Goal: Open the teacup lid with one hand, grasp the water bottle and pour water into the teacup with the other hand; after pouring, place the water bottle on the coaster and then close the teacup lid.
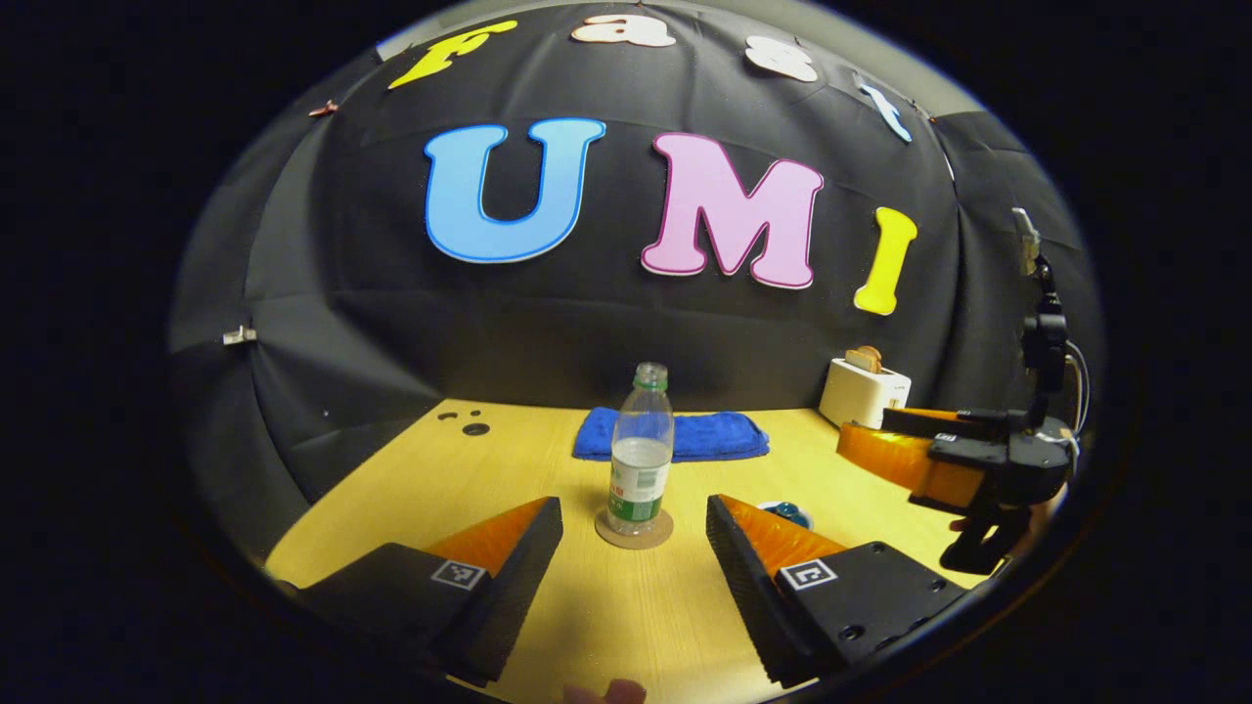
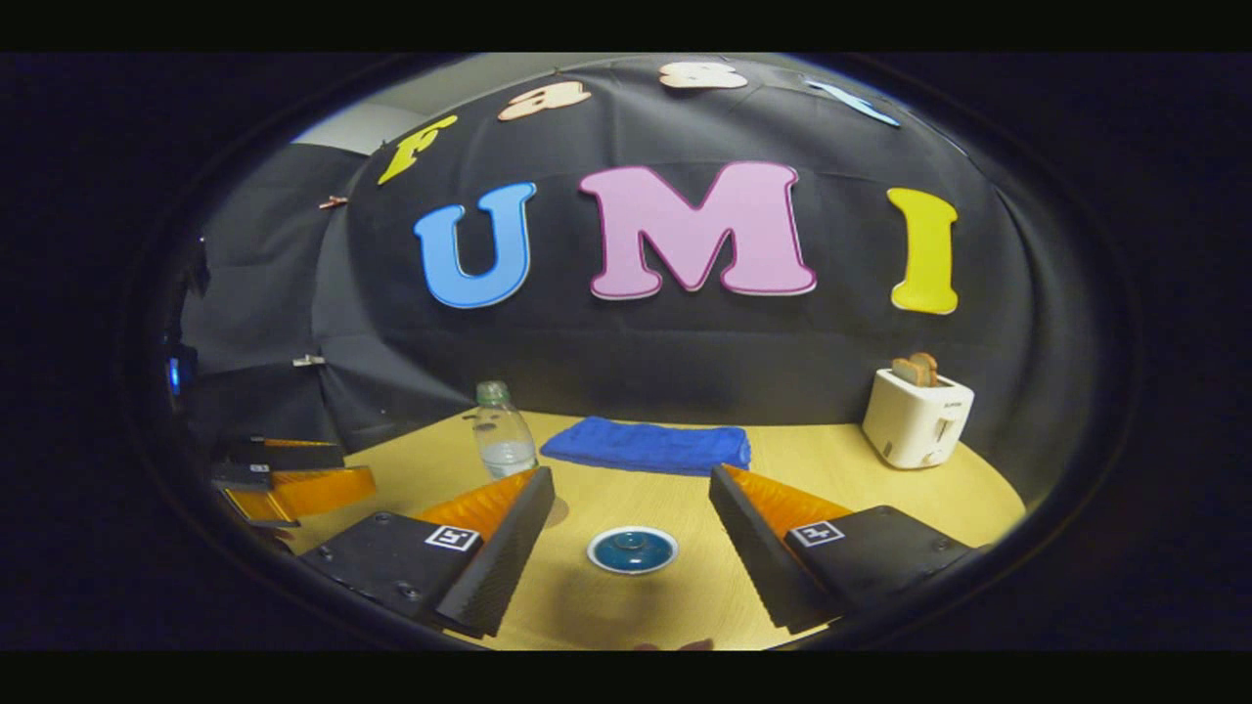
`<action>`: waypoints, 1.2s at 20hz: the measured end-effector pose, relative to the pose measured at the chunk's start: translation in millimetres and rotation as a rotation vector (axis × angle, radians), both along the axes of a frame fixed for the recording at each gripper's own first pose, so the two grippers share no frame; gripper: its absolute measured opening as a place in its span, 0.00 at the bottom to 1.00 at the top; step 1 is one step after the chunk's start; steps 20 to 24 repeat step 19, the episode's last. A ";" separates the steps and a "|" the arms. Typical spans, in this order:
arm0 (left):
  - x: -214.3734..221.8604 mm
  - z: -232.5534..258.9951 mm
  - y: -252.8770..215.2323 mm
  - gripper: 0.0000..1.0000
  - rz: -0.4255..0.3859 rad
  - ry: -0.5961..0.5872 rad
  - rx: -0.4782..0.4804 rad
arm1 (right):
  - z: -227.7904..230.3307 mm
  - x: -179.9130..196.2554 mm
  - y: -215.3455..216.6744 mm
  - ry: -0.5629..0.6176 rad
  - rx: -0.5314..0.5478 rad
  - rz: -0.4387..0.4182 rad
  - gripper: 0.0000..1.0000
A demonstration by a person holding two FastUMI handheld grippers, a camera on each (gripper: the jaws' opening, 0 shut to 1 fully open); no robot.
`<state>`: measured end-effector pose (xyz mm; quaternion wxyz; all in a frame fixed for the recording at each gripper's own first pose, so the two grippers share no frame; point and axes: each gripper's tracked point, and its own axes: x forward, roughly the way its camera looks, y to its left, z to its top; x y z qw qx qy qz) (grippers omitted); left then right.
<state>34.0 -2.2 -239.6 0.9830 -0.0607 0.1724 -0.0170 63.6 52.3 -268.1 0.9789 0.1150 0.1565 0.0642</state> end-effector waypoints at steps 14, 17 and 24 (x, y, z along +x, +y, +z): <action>-30.8 103.2 18.4 0.93 -0.005 -0.017 -0.008 | 160.1 -47.7 -41.3 -0.076 -0.080 -0.104 0.98; -35.9 118.0 15.6 0.93 -0.015 -0.046 -0.001 | 174.1 -57.6 -39.3 -0.094 -0.081 -0.109 0.98; -40.5 125.1 16.4 0.93 -0.015 -0.062 0.009 | 181.3 -63.6 -40.2 -0.106 -0.093 -0.121 0.98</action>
